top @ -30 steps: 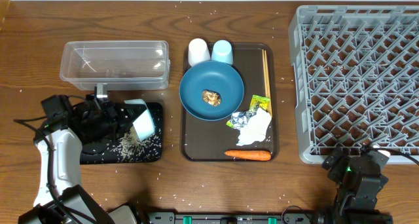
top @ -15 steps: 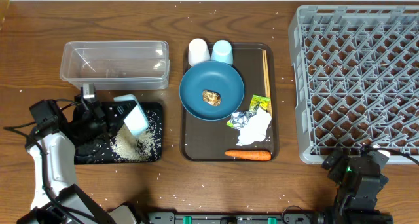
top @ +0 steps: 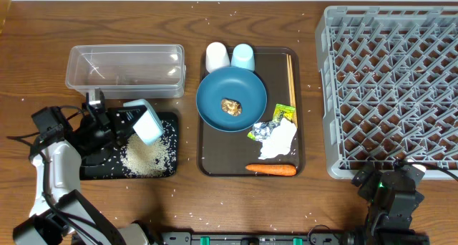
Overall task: Sort waste into correct bins and load items into the dishwasher rack
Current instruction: 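Lift the bowl and carry it left over the black tray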
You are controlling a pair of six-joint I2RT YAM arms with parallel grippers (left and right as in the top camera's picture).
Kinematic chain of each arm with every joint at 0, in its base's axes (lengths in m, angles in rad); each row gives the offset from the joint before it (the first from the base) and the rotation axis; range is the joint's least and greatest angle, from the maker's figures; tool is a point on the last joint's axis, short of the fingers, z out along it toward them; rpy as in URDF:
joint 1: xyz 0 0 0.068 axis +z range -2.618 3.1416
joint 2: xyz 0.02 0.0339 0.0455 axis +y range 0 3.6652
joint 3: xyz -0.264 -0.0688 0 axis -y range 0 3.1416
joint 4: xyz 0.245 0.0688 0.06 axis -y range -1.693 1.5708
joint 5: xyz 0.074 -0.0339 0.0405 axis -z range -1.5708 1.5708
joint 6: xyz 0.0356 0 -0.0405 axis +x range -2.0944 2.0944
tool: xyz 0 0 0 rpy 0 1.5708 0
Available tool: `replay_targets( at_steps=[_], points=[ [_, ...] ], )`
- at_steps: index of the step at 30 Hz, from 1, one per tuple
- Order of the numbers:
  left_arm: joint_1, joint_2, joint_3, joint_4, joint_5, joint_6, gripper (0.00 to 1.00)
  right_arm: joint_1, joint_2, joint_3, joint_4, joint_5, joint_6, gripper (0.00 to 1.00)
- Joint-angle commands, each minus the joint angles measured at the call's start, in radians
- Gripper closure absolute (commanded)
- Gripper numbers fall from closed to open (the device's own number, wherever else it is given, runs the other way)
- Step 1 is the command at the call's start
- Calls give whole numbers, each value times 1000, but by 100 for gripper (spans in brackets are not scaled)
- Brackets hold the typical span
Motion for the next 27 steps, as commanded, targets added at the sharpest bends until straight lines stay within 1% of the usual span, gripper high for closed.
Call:
replay_targets(
  at_steps=[1, 3, 6, 8, 9, 11, 13, 16, 17, 18, 19, 20, 22, 25, 26, 27],
  points=[
    [10, 12, -4, -6, 35, -73, 94, -6, -2, 11, -2, 10, -11, 1],
    [9, 12, -4, -26, 34, -89, 94, -6, -2, 11, -2, 10, -11, 1],
    [16, 16, -4, 35, 34, -81, 94, -6, -2, 11, -2, 10, -11, 1],
    [19, 16, -4, 0, 35, -148, 94, -6, -2, 11, -2, 10, -11, 1],
    [19, 14, -4, -30, 35, -156, 94, -6, -2, 11, -2, 10, -11, 1],
    [19, 15, -4, -23, 33, -141, 94, -6, -2, 11, -2, 10, -11, 1],
    [24, 17, -4, 42, 26, -126, 94, -6, -2, 11, -2, 10, -11, 1],
    [24, 15, -4, -1, 35, -158, 94, -6, -2, 11, -2, 10, -11, 1],
    [26, 15, -4, 29, 26, -140, 94, -6, -2, 11, -3, 10, -11, 1],
    [29, 16, -4, 85, -13, -139, 94, -6, -2, 11, -3, 10, -11, 1],
    [33, 16, -4, 107, -45, -142, 94, -6, -2, 11, -3, 10, -11, 1],
    [35, 16, -4, 101, -40, -164, 94, -6, -2, 11, -3, 10, -11, 1],
    [35, 16, -4, 100, 37, -185, 94, -6, -2, 11, -3, 10, -11, 1],
    [37, 16, -4, 132, -12, -154, 94, -6, -2, 11, -3, 10, -11, 1],
    [37, 16, -4, 117, -18, -156, 94, -6, -2, 11, -3, 10, -11, 1],
    [36, 16, -4, 68, 22, -156, 94, -6, -2, 11, -3, 10, -11, 1]
  ],
)
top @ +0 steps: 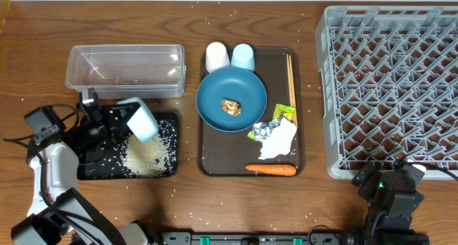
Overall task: Sort waste into correct bins and load items into the dishwasher rack
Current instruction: 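Lift the bowl and carry it left over the black tray, then tilt the bowl to pour the rice onto the black tray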
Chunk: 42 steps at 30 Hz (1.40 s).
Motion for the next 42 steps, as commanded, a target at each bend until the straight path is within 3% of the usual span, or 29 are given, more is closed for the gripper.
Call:
replay_targets(
  at_steps=[1, 4, 6, 9, 12, 18, 21, 25, 31, 39, 42],
  points=[
    [1, 5, 2, -99, 51, 0, 94, -6, -2, 11, -2, 10, -11, 1],
    [2, 6, 2, -70, -32, 86, 94, -6, -2, 11, -2, 10, -11, 1],
    [6, 6, 2, -103, -113, 58, 94, -6, -2, 11, -2, 10, -11, 1],
    [5, 6, 2, -132, -21, 77, 94, -6, -2, 11, -2, 10, -11, 1],
    [8, 6, 2, -89, -97, 84, 94, -6, -2, 11, -2, 10, -11, 1],
    [6, 6, 2, -84, -46, 117, 94, -6, -2, 11, -2, 10, -11, 1],
    [2, 5, 2, -117, 50, 105, 94, -6, -2, 11, -3, 10, -11, 1],
    [5, 6, 2, -60, -26, 123, 94, -6, -2, 11, -4, 10, -11, 1],
    [6, 8, 2, -30, 48, 114, 94, -6, -2, 11, -4, 10, -11, 1],
    [6, 9, 2, 20, 4, 76, 94, -6, -2, 11, -4, 10, -11, 1],
    [6, 13, 2, 55, -13, 9, 94, -6, -2, 11, -4, 10, -11, 1]
  ],
)
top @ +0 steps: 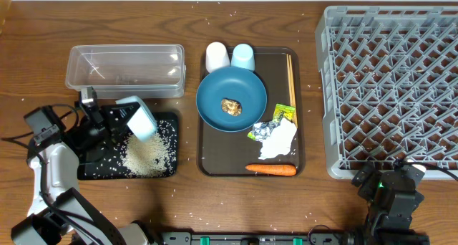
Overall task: Sort waste into correct bins and load items into the dishwasher rack
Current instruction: 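Tilt the bowl to pour the rice onto the black tray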
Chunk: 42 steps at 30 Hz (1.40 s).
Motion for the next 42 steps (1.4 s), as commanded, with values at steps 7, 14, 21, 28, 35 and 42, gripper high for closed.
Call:
replay_targets(
  at_steps=[7, 14, 21, 28, 35, 42],
  points=[
    [18, 13, 6, 72, -84, -97, 94, -6, -2, 11, -2, 10, -11, 1],
    [26, 16, 6, 78, -219, -117, 94, -6, -2, 11, -2, 10, -11, 1],
    [27, 26, 6, 43, -225, -93, 94, -6, -2, 11, -2, 10, -11, 1],
    [27, 26, 6, 22, -170, -23, 94, -6, -2, 11, -2, 10, -11, 1],
    [23, 27, 6, -79, -224, 105, 94, -6, -2, 11, -2, 10, -11, 1],
    [27, 25, 7, -108, 11, 133, 94, -6, -2, 11, -2, 10, -11, 1]
  ],
)
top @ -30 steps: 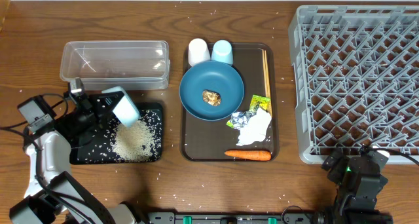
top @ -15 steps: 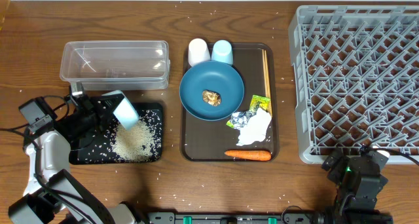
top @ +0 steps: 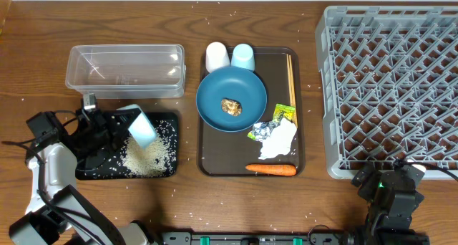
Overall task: Sort waste into correct bins and load items into the dishwasher rack
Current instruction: 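Tilt the bowl to pour the rice onto the black tray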
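Note:
My left gripper (top: pixel 123 125) is shut on a light blue bowl (top: pixel 142 125), held tipped over the black tray (top: pixel 166 119) where a heap of rice (top: pixel 148 156) lies. On the brown tray (top: pixel 207 159) sit a blue plate (top: pixel 231 99) with a food scrap (top: pixel 232 106), a white cup (top: pixel 217 56), a light blue cup (top: pixel 243 56), chopsticks (top: pixel 290 77), crumpled wrappers (top: pixel 275 134) and a carrot (top: pixel 271 169). The grey dishwasher rack (top: pixel 390 87) is at the right. My right arm (top: pixel 390 191) rests at the bottom edge, its fingers hidden.
A clear plastic bin (top: pixel 125 70) stands behind the black tray. Loose rice grains are scattered over the wooden table (top: pixel 43 51).
The left gripper with the bowl has shifted slightly down and to the right over the black tray. Nothing else has moved.
The left gripper held the bowl tipped over the rice tray at the oldest moment. It then stood a little higher and further left, stayed there, and has now come down slightly again. The rice heap lies on the tray throughout; the right arm is unmoved.

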You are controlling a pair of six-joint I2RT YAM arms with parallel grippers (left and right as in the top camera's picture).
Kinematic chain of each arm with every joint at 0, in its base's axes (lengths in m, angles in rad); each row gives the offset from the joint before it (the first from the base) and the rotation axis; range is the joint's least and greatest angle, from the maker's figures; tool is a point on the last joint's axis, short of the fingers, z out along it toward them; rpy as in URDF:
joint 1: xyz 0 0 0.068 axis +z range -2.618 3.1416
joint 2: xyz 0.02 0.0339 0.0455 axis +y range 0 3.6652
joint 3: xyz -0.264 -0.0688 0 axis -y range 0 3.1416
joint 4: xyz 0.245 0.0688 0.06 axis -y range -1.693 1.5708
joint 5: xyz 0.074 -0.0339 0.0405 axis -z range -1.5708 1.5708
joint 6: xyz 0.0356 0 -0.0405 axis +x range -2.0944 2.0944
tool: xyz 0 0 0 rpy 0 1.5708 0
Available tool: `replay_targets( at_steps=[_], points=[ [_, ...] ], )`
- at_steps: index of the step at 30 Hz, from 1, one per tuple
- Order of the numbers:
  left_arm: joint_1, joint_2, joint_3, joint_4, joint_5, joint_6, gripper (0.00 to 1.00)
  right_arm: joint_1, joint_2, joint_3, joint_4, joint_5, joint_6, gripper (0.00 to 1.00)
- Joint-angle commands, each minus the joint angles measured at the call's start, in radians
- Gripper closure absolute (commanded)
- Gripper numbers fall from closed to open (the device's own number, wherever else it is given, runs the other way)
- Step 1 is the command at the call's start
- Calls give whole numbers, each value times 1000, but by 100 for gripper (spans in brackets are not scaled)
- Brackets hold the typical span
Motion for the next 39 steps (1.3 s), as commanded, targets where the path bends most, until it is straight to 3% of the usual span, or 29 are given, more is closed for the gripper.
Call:
replay_targets(
  at_steps=[1, 4, 8, 10, 14, 16, 18, 22, 25, 27, 29, 33, 35, 39],
  points=[
    [6, 8, 8, 35, 34, 61, 94, -6, -2, 11, -1, 11, -11, 1],
    [6, 9, 8, 31, -106, 53, 94, -6, -2, 11, -1, 11, -11, 1],
    [6, 10, 8, 34, 36, 26, 94, -6, -2, 11, -1, 11, -11, 1],
    [5, 9, 8, 35, 39, 36, 94, -6, -2, 11, -1, 11, -11, 1],
    [5, 10, 8, 11, -212, 41, 94, -6, -2, 11, -1, 11, -11, 1],
    [5, 10, 8, -57, -166, 35, 94, -6, -2, 11, -1, 11, -11, 1],
    [5, 10, 7, -84, -76, 102, 94, -6, -2, 11, -1, 11, -11, 1],
    [5, 10, 7, -67, -183, 88, 94, -6, -2, 11, -1, 11, -11, 1],
    [5, 10, 7, -133, -64, 166, 94, -6, -2, 11, -1, 11, -11, 1],
    [5, 10, 7, -104, -67, 200, 94, -6, -2, 11, -1, 11, -12, 1],
    [5, 10, 7, -104, -58, 165, 94, -6, -2, 11, -1, 11, -11, 1],
    [6, 10, 7, -66, 115, 153, 94, -6, -2, 11, -1, 11, -11, 1],
    [5, 10, 7, -23, 106, 144, 94, -6, -2, 11, -1, 11, -11, 1],
    [5, 10, 7, 25, 119, -19, 94, -6, -2, 11, -1, 11, -11, 1]
  ],
)
